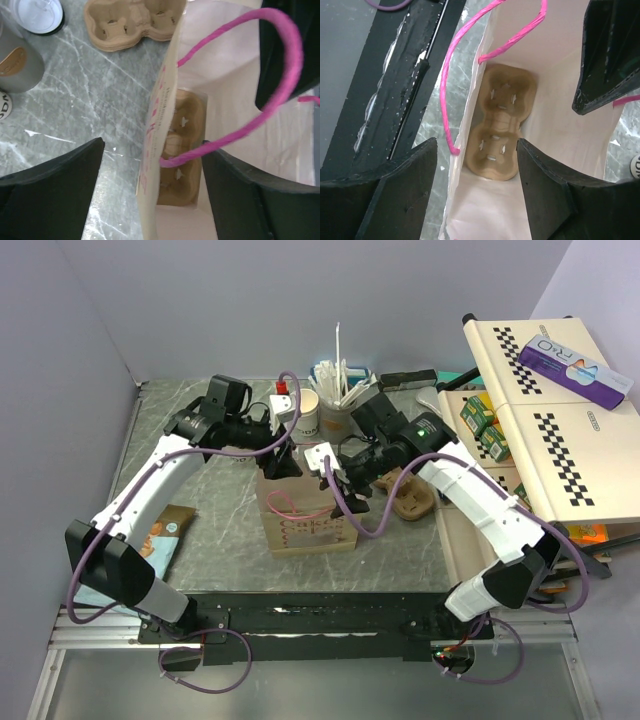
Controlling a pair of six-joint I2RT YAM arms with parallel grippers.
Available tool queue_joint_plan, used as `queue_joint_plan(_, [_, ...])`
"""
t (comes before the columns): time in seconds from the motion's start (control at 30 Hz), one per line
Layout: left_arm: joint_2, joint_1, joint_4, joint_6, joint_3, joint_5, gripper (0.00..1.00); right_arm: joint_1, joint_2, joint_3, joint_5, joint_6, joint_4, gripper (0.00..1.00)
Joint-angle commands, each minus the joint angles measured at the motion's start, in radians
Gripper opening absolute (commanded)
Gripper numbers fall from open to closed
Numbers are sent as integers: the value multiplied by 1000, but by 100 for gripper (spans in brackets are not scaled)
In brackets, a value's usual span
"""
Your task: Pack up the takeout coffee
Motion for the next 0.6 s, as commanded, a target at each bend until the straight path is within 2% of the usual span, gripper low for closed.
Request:
queue_joint_plan(0.0, [-27, -6, 26, 0, 43, 74, 80, 11, -70, -16, 14, 6, 31, 70])
queue_joint_plan(0.13, [1, -15, -16, 36, 50, 55, 67, 11, -123, -82, 37, 53, 106, 72])
queue_joint_plan(0.33, [103, -19, -166, 132, 139, 58, 46, 6, -141, -27, 79, 114, 144, 73])
queue_joint_plan(0.47, [139, -22, -200, 149, 193, 48, 19, -3, -175, 4, 105, 162, 201, 73])
queue_joint_plan(0.57, [156, -22, -225, 158, 227, 25, 14, -34, -212, 4, 117, 232, 295, 75])
